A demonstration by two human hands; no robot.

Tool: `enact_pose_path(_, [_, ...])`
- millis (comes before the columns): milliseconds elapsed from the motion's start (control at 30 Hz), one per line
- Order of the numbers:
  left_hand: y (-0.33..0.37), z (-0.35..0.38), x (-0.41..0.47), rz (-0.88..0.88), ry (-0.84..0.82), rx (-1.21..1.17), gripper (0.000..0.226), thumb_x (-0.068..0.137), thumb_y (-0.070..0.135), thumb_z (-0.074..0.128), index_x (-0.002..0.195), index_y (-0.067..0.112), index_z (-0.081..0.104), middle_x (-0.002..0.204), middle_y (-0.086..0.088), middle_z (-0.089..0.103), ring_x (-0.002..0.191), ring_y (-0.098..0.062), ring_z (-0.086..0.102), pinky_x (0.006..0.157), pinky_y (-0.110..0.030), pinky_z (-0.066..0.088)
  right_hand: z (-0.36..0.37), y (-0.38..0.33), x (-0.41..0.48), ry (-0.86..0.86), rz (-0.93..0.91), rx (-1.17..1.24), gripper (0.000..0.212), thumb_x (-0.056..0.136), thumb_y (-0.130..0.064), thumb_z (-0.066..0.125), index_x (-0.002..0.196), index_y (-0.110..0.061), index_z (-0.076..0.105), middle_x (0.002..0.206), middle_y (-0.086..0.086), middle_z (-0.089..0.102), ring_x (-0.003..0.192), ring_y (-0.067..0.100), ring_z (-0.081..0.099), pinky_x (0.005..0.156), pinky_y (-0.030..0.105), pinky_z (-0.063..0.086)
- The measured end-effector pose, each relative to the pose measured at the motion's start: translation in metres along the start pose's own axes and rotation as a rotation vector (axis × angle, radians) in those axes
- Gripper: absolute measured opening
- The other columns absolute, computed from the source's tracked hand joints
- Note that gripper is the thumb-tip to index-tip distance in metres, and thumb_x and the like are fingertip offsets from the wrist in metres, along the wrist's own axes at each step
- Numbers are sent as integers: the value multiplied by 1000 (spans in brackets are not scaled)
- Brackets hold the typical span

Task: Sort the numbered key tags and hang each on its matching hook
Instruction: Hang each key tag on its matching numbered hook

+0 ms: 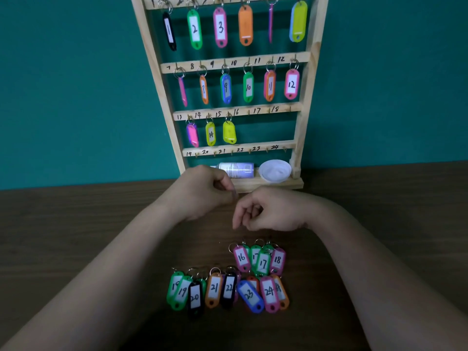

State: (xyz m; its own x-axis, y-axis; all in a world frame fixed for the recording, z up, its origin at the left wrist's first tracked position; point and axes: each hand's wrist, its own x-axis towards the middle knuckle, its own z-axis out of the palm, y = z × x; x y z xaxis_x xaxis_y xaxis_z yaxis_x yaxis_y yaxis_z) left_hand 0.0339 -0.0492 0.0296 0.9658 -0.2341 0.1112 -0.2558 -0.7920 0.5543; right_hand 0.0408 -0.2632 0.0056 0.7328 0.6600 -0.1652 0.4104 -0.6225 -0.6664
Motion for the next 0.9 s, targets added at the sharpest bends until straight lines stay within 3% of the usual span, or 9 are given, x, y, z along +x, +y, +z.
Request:
enact_pose_path(200, [-14, 4, -17, -34, -325, 1, 8, 84, 34, 82, 91, 36, 80, 80, 15, 73, 66, 6, 61, 66, -16, 45, 2, 1, 1, -63, -6, 14, 24, 90, -13, 82, 107, -30, 83, 108, -2, 76, 98, 8, 68, 85, 22, 53])
enact_pose_path(367, [-21, 11, -26, -48, -515, 62, 19, 73, 44, 88, 90, 45, 78, 87, 14, 76, 86, -7, 69, 87, -35, 55, 3, 3, 2, -72, -13, -5, 20, 90, -20, 85, 108, -29, 82, 105, -3, 74, 100, 11, 68, 84, 24, 53])
enact_pose_path(533, [-17, 15, -28, -42, -526, 28, 19, 72, 50, 88, 86, 42, 79, 74, 16, 72, 65, 6, 60, 71, -25, 48, 6, 2, 4, -87, -9, -2, 14, 91, -22, 84, 104, -28, 82, 103, -6, 75, 91, 0, 65, 78, 17, 49])
enact_pose_path(700, [-15, 12, -28, -70, -474, -60, 11, 82, 38, 87, 89, 32, 81, 70, 4, 69, 60, -3, 56, 67, -24, 47, 7, 4, 5, -67, -9, 39, 11, 92, -23, 84, 101, -27, 82, 100, -6, 78, 90, 2, 67, 80, 19, 50])
enact_pose_path(900, [-16, 5, -25, -78, -451, -80, 8, 86, 34, 85, 90, 28, 81, 68, 3, 67, 61, -6, 54, 68, -26, 44, 5, 4, 4, -111, -1, 35, 26, 91, -11, 79, 109, -30, 80, 108, -3, 77, 103, 12, 69, 82, 18, 53])
